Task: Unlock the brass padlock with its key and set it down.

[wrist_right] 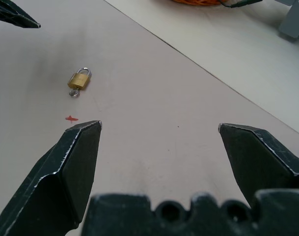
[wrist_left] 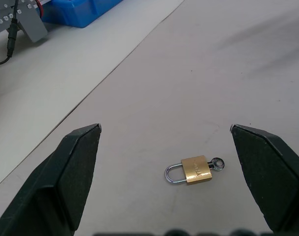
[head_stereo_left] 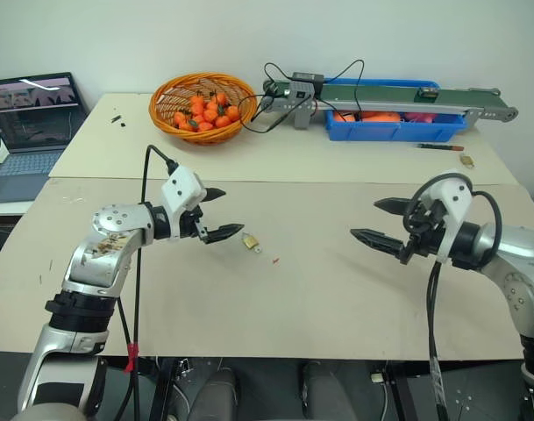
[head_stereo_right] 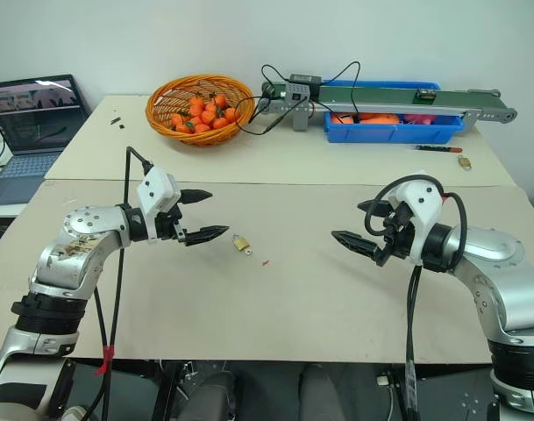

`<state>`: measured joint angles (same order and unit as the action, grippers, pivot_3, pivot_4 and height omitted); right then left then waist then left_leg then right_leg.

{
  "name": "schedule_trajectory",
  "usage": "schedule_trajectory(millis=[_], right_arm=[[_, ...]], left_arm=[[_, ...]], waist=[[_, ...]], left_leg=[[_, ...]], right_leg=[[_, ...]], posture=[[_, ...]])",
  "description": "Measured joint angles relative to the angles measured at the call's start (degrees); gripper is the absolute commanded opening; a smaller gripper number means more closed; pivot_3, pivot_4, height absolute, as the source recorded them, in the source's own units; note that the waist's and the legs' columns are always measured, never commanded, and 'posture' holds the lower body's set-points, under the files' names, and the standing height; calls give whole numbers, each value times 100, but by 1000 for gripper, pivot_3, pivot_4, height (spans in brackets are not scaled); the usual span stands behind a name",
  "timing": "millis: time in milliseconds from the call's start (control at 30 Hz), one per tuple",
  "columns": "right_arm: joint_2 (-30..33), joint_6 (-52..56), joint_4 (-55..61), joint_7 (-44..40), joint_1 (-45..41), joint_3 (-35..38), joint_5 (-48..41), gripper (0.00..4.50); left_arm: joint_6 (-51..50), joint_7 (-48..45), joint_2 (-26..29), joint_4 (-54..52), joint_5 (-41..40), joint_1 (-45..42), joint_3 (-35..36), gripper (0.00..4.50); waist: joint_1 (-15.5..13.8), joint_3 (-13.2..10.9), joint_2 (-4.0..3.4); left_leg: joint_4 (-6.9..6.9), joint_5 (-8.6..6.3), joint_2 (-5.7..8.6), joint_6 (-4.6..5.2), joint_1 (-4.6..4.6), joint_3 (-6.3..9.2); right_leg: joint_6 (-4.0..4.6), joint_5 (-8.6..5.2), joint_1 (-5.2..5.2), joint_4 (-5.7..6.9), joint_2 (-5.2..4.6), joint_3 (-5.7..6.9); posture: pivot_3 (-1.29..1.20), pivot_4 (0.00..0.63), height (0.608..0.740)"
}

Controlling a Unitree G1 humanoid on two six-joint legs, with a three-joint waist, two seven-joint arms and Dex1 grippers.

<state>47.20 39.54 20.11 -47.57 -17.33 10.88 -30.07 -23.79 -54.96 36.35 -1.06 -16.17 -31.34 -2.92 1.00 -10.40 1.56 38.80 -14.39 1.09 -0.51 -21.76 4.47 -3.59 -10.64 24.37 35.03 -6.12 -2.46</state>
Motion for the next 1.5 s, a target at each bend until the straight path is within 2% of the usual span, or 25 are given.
schedule_trajectory(millis=[167, 367, 567, 733, 800, 900, 1067, 1300, 1500], right_arm=[[-1, -7, -55, 14, -63, -89, 13, 4455], [0, -12, -69, -1, -64, -140, 18, 4455], [23, 18, 79, -73, -36, -238, -23, 4455], [22, 115, 220, -7, 10, -306, -50, 4455], [18, 132, 259, 33, 61, -300, -50, 4455], [-62, 207, 406, 160, 113, -308, -53, 4455], [-72, 313, 625, 308, 297, -177, -80, 4455], [-87, 628, 1014, 491, 499, 91, -511, 4455], [-86, 766, 1246, 692, 712, 291, -680, 4455]], left_arm=[[7, -201, 35, -16, -202, 44, 95, 4500], [96, -1310, 483, 49, -566, 102, 83, 4500], [1002, -2186, 868, 1209, -119, -517, -200, 4500], [1713, -2720, 819, 2190, 188, -1084, -450, 4500], [1997, -2870, 706, 2589, 328, -1336, -561, 4500], [2529, -3204, 241, 3694, 701, -2017, -872, 4500], [3335, -3501, -342, 5270, 1133, -2634, -1113, 4500], [4382, -3389, -833, 6626, 1669, -3265, -1171, 4500], [5026, -3193, -1152, 7232, 2219, -3463, -1309, 4500]], waist=[[10, 0, 0], [8, 0, 0], [1, 0, 0], [-6, 0, 0], [-12, 0, 0], [-52, 0, 1], [3, -4, 8], [-12, -4, 8], [-12, -5, 10]], left_leg=[[-1, 0, -1, 0, 1, 0], [0, 0, 0, 0, 0, -1], [1, -1, 0, 2, -1, -1], [4, -2, 0, 4, -13, 1], [6, -2, 0, 4, -14, 1], [17, -2, 3, 5, -18, 5], [17, -8, 6, 16, -36, 5], [19, -9, 7, 16, -36, 5], [20, -9, 7, 17, -40, 6]], right_leg=[[0, 0, 0, 0, 0, 0], [0, -1, 1, 1, 0, 0], [-10, -7, 0, 0, 0, 3], [0, -1, 6, 0, 0, 5], [0, 0, 6, 1, 0, 5], [-4, 0, 0, -1, 0, 12], [-5, 2, 19, 2, -2, 9], [-5, 3, 20, 4, -3, 8], [-7, 4, 21, 4, -3, 8]], posture=[[0, 150, 717], [0, 150, 717], [0, 150, 717], [0, 150, 717], [0, 150, 717], [0, 150, 717], [0, 150, 717], [0, 150, 717], [0, 150, 717]])
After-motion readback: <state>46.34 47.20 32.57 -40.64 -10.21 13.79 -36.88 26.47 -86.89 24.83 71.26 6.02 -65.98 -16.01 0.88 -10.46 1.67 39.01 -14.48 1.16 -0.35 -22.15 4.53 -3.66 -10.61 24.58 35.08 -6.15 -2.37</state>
